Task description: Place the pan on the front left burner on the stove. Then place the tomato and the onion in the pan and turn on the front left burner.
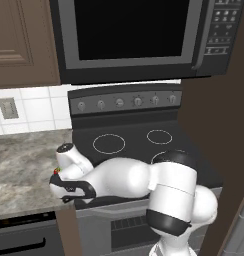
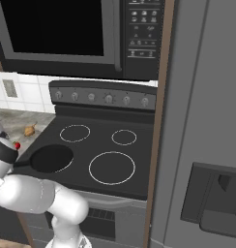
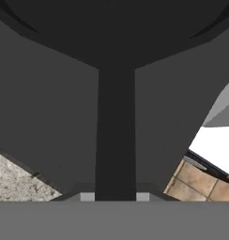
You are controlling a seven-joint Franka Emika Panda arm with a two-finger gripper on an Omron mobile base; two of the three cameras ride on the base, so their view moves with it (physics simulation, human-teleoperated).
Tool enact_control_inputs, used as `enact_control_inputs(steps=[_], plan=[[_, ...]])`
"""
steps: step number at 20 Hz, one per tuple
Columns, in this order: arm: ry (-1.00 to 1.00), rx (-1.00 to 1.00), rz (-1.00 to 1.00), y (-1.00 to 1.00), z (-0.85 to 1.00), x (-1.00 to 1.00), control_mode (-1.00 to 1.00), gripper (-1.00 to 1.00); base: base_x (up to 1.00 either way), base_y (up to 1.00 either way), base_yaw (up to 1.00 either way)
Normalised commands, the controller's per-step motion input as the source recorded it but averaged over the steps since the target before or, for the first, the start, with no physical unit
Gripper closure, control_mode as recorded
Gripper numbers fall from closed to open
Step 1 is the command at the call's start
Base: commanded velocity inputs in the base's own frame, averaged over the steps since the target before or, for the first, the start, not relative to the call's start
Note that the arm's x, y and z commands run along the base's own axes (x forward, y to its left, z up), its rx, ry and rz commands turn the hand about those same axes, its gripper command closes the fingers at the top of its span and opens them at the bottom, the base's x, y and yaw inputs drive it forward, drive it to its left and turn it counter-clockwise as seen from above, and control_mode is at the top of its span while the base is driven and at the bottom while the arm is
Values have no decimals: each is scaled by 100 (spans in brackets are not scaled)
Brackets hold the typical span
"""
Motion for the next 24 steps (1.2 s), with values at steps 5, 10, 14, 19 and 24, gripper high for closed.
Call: enact_control_inputs(steps=[5,10,14,19,24], plan=[[1,0,-1,0,-20,15,-100,100,0,0,0],[2,0,-1,0,-7,9,-100,100,0,0,0],[3,0,-1,0,0,1,-100,-100,0,0,0],[1,0,0,-1,0,0,-100,-100,0,0,0],[0,0,0,-1,0,-1,-100,-100,0,0,0]])
